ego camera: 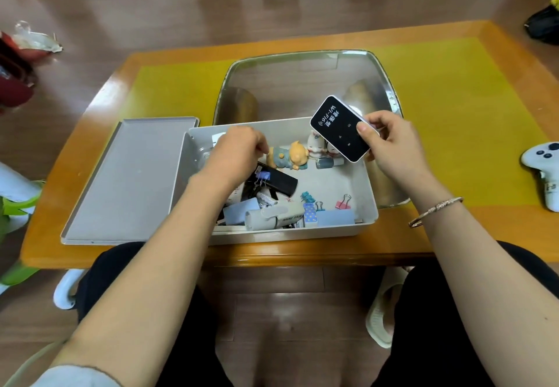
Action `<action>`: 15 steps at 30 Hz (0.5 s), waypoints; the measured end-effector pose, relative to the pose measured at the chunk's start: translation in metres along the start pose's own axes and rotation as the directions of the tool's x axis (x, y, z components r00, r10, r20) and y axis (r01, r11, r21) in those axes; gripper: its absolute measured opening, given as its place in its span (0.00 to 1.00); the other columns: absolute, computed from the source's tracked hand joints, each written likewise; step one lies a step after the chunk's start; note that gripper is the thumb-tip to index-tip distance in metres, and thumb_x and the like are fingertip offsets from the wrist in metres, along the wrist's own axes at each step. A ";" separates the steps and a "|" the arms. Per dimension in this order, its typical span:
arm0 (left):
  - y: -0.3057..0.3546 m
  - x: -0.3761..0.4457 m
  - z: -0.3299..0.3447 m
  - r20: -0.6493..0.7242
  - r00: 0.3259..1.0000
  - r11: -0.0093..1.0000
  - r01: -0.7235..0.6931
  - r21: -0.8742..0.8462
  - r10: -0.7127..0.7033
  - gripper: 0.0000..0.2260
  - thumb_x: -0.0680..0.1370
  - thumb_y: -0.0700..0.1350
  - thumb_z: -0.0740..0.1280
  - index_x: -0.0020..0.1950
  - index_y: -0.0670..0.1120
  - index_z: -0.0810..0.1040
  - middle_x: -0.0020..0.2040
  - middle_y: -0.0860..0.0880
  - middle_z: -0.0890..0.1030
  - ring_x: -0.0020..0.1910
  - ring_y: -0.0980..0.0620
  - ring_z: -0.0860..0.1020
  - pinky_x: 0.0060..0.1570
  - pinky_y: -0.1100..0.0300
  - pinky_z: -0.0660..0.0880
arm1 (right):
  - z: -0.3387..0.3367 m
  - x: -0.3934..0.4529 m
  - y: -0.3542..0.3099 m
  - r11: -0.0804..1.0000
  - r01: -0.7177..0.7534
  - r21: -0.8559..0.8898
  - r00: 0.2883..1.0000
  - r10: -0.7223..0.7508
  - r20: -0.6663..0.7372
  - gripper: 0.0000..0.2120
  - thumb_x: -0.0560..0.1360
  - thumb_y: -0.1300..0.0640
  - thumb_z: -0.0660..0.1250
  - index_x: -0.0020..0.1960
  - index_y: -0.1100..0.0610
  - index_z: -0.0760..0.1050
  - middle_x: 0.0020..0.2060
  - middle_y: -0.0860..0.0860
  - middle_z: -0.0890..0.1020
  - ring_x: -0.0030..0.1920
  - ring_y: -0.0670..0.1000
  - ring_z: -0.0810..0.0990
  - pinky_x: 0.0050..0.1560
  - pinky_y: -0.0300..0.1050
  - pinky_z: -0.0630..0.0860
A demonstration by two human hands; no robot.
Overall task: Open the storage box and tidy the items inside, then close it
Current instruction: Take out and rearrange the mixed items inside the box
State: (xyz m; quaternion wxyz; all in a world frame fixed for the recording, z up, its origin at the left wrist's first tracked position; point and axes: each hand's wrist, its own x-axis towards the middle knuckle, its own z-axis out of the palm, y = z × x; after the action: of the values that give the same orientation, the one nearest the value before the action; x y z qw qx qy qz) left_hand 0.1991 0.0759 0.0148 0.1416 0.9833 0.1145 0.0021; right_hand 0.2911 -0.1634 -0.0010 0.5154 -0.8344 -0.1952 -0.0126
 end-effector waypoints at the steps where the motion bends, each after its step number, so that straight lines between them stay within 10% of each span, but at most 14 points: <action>1: 0.005 -0.003 0.001 0.032 0.998 0.999 -0.048 -0.015 0.049 0.08 0.77 0.38 0.66 0.54 0.45 0.82 0.52 0.45 0.81 0.52 0.44 0.78 0.51 0.56 0.73 | 0.000 0.000 0.000 1.000 -0.001 0.004 1.000 0.001 0.000 0.03 0.77 0.55 0.64 0.45 0.51 0.76 0.37 0.47 0.78 0.37 0.56 0.78 0.41 0.59 0.78; 10: 0.093 -0.005 0.074 0.411 0.843 0.932 -0.357 -0.057 0.348 0.17 0.79 0.51 0.65 0.67 0.51 0.72 0.59 0.47 0.76 0.58 0.46 0.74 0.56 0.51 0.73 | -0.003 0.000 -0.001 0.999 -0.029 0.025 0.999 0.030 -0.037 0.04 0.77 0.56 0.64 0.45 0.53 0.76 0.39 0.54 0.80 0.40 0.65 0.78 0.41 0.63 0.77; 15: 0.094 0.005 0.081 0.428 0.823 0.924 -0.372 -0.091 0.373 0.05 0.76 0.39 0.66 0.51 0.46 0.79 0.49 0.49 0.80 0.50 0.48 0.78 0.50 0.52 0.76 | -0.005 0.000 0.000 0.999 -0.039 0.021 0.999 0.039 -0.022 0.03 0.77 0.55 0.63 0.45 0.53 0.76 0.38 0.50 0.79 0.40 0.60 0.80 0.42 0.61 0.78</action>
State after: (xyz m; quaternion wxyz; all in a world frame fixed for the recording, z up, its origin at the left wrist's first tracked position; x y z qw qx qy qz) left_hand 0.2286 -0.0335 -0.0371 0.1624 0.9614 -0.1142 -0.1907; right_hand 0.2921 -0.1675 0.0018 0.5264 -0.8323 -0.1734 -0.0097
